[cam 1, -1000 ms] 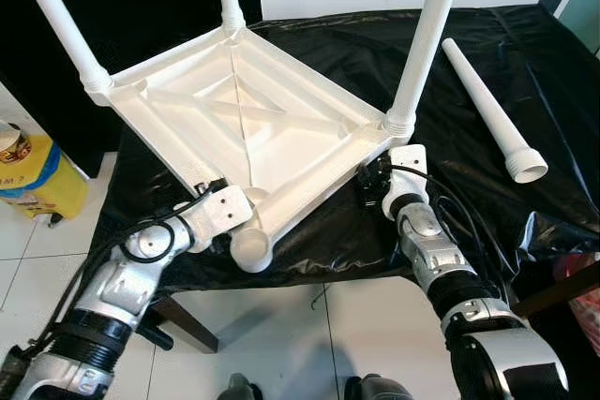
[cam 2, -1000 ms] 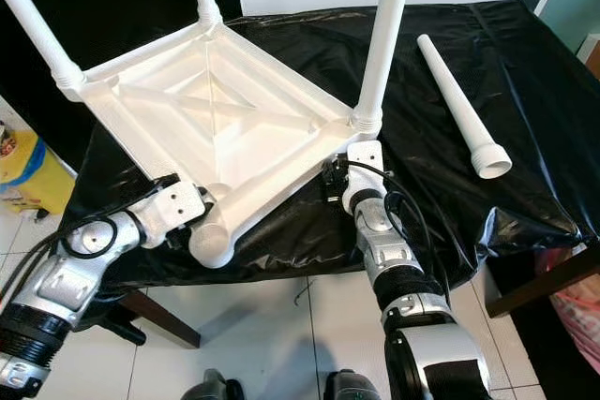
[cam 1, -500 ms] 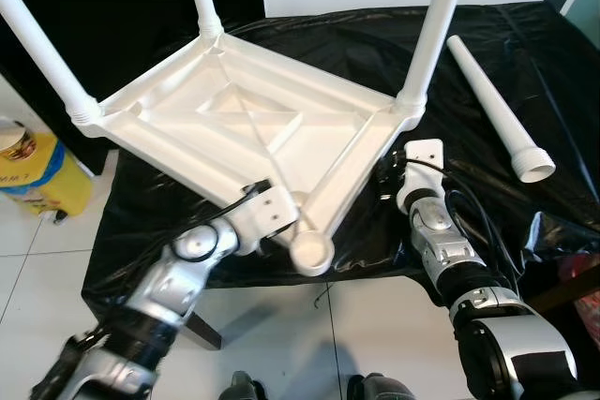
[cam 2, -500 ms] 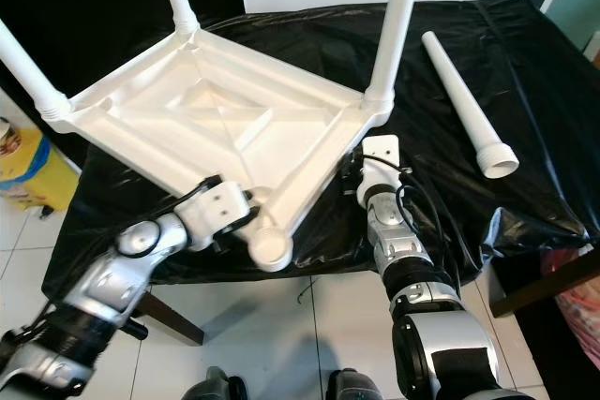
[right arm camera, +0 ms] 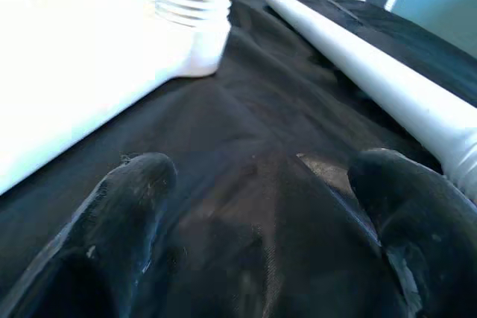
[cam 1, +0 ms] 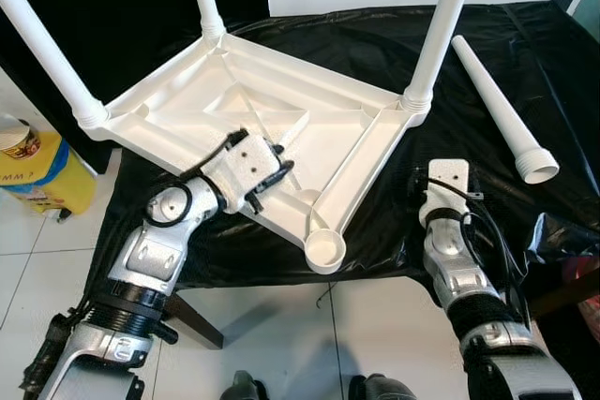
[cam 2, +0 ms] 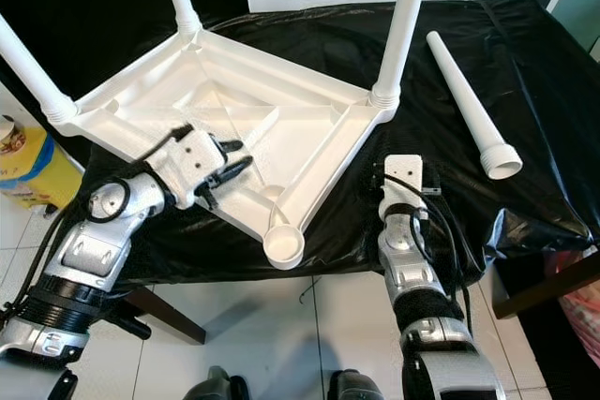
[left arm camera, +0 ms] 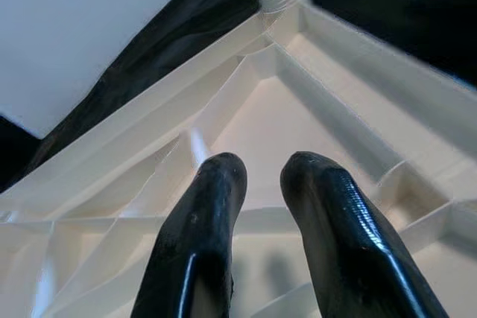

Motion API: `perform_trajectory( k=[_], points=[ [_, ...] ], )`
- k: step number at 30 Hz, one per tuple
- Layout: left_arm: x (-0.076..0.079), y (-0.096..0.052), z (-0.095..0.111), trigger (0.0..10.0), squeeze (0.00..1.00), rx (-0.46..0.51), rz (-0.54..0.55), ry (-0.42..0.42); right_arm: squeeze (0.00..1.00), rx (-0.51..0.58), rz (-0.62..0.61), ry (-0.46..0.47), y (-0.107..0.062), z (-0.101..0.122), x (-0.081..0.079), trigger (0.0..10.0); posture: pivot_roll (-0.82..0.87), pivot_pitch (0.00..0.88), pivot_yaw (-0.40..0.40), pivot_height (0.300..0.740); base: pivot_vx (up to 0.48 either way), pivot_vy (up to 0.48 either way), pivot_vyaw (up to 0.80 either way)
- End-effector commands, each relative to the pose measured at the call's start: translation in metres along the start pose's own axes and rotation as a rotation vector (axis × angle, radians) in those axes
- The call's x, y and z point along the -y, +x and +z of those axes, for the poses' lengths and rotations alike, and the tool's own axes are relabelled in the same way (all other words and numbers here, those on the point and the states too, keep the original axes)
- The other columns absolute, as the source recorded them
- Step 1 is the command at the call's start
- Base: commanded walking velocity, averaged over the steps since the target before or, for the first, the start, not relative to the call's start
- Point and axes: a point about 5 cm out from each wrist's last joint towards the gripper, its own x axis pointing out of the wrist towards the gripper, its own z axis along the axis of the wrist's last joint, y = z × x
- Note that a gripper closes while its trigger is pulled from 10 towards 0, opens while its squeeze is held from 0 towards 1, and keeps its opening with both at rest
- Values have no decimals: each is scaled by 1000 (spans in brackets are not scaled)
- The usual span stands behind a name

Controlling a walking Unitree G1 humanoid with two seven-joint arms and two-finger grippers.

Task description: Building children table

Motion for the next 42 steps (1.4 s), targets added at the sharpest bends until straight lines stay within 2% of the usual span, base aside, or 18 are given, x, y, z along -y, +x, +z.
perform_trajectory(
  k=[1,3,8,11,14,17,18,22,25,28,30,32,42],
  points=[
    [-4,-2,-1,10000,0,4,25,1,0,-3,0,-3,-3,-2,1,10000,3,108,28,740,0,0,0],
    [-16,-13,-7,10000,0,2,7,7,0,70,46,20,-24,1,3,10000,-1,104,32,740,0,0,0],
    [-17,-17,-8,10000,0,9,-24,-7,0,103,71,36,-32,4,4,10000,0,101,37,740,0,0,0],
    [-12,-21,-11,10000,0,26,-103,-63,0,168,109,91,-42,17,0,10000,32,87,41,740,0,0,0],
    [-11,-20,-11,10000,0,25,-112,-62,0,170,106,97,-43,19,0,10000,51,85,31,740,0,0,0],
    [-4,-17,-10,10000,0,33,-143,-68,0,171,118,101,-43,20,-2,10000,89,78,-14,740,0,0,0],
    [8,-12,-10,10000,0,45,-176,-70,0,167,141,102,-44,22,-2,10000,110,72,-42,740,0,0,0],
    [13,-10,-11,10000,0,49,-187,-65,0,162,152,102,-44,22,-3,10000,110,72,-42,740,0,0,0],
    [28,-9,-10,10000,0,72,-240,-98,0,176,204,96,-39,28,-6,10000,132,77,-76,740,0,0,0],
    [33,-9,-9,10000,0,87,-266,-126,0,181,217,94,-38,30,-6,10000,137,79,-81,740,0,0,0],
    [43,-8,-6,10000,0,105,-301,-148,0,177,233,90,-38,29,-6,10000,139,85,-83,740,0,0,0],
    [47,-8,-6,10000,0,104,-316,-136,0,174,240,88,-39,28,-7,10000,140,88,-82,740,0,0,0],
    [46,-20,-14,10000,0,75,-406,-100,0,157,228,90,-46,25,-5,10000,122,101,-57,740,0,0,0]
  ],
)
